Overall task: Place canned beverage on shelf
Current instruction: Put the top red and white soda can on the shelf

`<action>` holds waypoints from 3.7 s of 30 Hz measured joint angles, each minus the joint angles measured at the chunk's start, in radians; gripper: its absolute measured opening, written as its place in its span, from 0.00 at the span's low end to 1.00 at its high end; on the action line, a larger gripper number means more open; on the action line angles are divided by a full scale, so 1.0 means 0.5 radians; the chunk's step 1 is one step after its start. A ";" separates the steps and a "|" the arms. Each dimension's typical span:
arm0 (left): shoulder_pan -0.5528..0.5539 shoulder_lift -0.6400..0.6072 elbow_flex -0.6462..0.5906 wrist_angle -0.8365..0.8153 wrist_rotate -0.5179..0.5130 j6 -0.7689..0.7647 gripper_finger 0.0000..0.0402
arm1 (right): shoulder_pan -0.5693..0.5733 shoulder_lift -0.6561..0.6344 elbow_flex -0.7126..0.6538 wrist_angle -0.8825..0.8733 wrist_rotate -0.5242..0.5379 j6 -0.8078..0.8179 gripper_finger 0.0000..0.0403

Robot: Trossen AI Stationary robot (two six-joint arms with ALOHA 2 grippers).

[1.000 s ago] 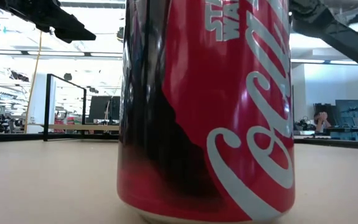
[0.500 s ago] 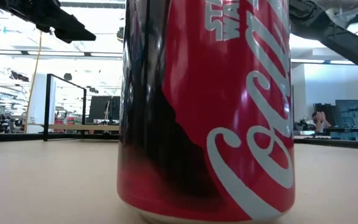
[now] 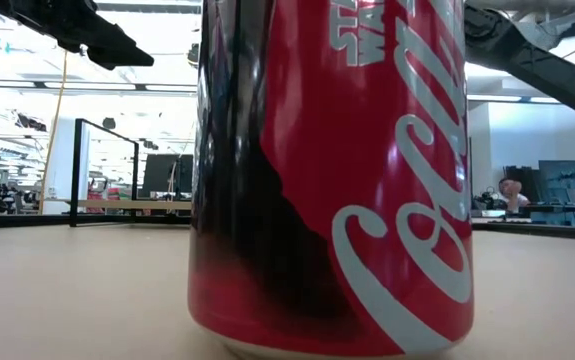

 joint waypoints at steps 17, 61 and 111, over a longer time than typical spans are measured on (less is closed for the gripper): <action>0.000 0.000 0.000 0.000 0.000 0.001 0.72 | 0.029 -0.033 0.016 0.017 0.096 0.001 0.97; 1.274 1.994 0.786 0.156 0.069 0.353 0.03 | 0.474 -2.486 -2.324 0.198 0.419 1.025 0.97; 1.195 2.178 0.798 0.528 0.227 0.203 0.00 | 0.516 -2.617 -2.898 0.802 0.412 1.117 0.97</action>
